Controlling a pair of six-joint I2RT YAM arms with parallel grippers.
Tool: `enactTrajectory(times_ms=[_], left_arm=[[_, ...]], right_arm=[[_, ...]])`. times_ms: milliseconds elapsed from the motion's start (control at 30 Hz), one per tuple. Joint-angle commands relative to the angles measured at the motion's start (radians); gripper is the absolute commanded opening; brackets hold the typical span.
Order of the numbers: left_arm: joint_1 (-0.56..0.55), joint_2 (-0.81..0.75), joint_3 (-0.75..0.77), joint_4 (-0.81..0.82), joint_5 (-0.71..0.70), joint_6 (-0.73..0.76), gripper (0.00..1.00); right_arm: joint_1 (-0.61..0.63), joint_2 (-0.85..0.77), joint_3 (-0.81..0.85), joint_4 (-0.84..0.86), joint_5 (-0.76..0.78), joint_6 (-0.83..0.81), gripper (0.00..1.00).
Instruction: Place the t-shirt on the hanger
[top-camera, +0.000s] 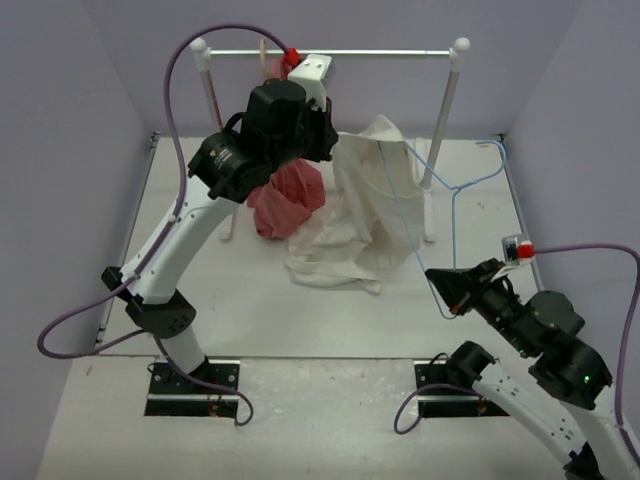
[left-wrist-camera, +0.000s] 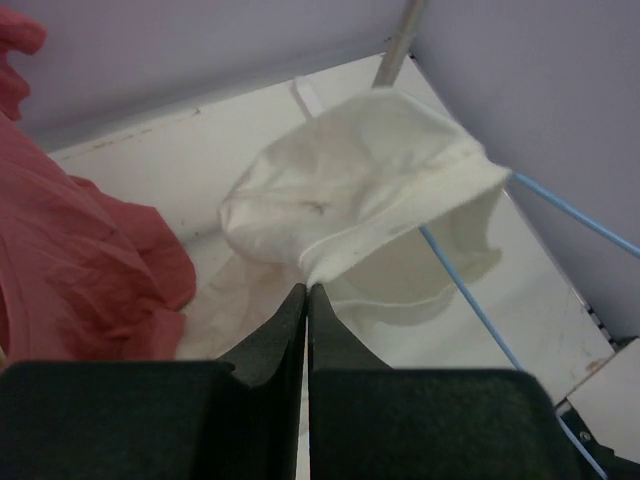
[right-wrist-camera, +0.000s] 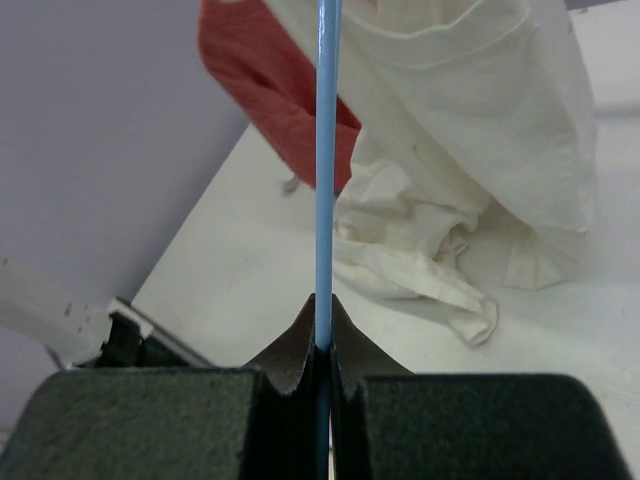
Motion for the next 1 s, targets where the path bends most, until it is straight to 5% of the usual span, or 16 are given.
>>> enactTrajectory(times_ms=[0,400,800,967], left_arm=[[0.012,0.009,0.017,0.030,0.061,0.057,0.00],[0.012,0.019,-0.007,0.007,0.015,0.018,0.00],[-0.034,-0.033,-0.180,0.058,0.218,0.084,0.00],[-0.041,-0.053,-0.215,0.129,0.347,0.103,0.00]], right_arm=[[-0.002,0.098,0.083,-0.240,-0.236,-0.063,0.00],[-0.002,0.126,0.067,-0.273,-0.234,-0.086,0.00],[-0.003,0.238,0.149,-0.088,-0.120,-0.181,0.00],[-0.004,0.371,0.127,-0.018,-0.307,-0.234,0.00]])
